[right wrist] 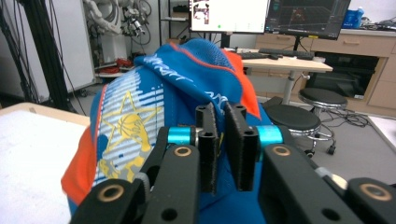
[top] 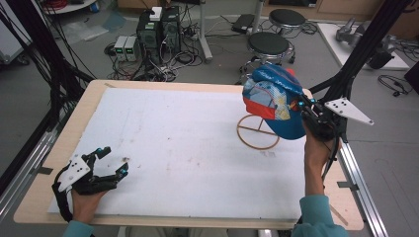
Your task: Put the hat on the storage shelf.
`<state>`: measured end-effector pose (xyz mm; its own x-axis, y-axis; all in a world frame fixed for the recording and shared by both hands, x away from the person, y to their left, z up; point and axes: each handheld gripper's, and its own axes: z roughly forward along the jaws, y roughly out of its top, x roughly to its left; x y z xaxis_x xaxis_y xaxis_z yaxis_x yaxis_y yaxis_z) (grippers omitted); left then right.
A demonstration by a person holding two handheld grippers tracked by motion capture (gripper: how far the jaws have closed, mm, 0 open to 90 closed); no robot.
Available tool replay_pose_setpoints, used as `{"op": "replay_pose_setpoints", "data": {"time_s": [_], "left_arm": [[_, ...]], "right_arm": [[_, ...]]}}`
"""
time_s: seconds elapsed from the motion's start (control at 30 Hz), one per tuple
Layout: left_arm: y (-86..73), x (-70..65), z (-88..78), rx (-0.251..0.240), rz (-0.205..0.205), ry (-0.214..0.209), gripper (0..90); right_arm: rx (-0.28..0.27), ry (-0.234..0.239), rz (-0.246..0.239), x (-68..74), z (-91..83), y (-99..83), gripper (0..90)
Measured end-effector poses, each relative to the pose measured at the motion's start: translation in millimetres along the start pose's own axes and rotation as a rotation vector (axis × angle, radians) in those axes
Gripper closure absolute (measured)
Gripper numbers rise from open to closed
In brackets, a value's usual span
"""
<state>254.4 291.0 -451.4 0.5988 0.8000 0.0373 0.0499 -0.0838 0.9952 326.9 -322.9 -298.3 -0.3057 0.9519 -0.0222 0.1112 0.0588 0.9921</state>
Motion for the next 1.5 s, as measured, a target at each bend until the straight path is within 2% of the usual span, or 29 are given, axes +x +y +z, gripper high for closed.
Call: {"op": "replay_pose_setpoints", "data": {"time_s": [0.23, 0.3, 0.5, 0.67, 0.73, 0.93, 1.0, 1.23, 1.5], "left_arm": [[0.1, 0.3, 0.5, 0.002, -0.009, 0.004, 14.7], [0.1, 0.4, 0.6, 0.002, -0.010, 0.003, 14.7], [0.0, -0.2, 0.5, 0.001, -0.008, 0.005, 14.7], [0.0, -0.2, 0.5, -0.001, -0.008, 0.005, 14.7], [0.0, -0.1, 0.4, -0.001, -0.008, 0.004, 14.7], [0.1, -0.3, 0.3, 0.000, 0.000, 0.000, 14.7], [0.0, 0.0, 0.2, -0.001, -0.005, 0.000, 14.7], [-0.1, 0.2, 0.1, -0.002, -0.008, 0.001, 14.7], [0.1, -0.9, 0.3, 0.000, 0.004, 0.004, 14.6]], "right_arm": [[0.003, 0.032, 0.001, -2.9, -2.0, -8.5, 72.8], [0.002, 0.042, 0.004, -3.6, -2.7, -9.8, 66.2], [0.008, 0.037, -0.015, -0.1, -2.5, -12.4, 30.2], [0.024, 0.038, -0.051, 8.4, -6.2, -15.6, 10.8], [0.026, 0.062, -0.066, 11.5, -9.7, -17.7, 10.6], [0.009, 0.090, -0.091, 22.4, -25.8, -30.7, 8.9], [-0.004, 0.095, -0.088, 26.7, -31.9, -37.4, 1.7], [-0.030, 0.104, -0.068, 37.5, -48.2, -67.6, 1.7], [-0.045, 0.158, -0.032, 53.1, -58.9, -108.5, 1.6]]}}
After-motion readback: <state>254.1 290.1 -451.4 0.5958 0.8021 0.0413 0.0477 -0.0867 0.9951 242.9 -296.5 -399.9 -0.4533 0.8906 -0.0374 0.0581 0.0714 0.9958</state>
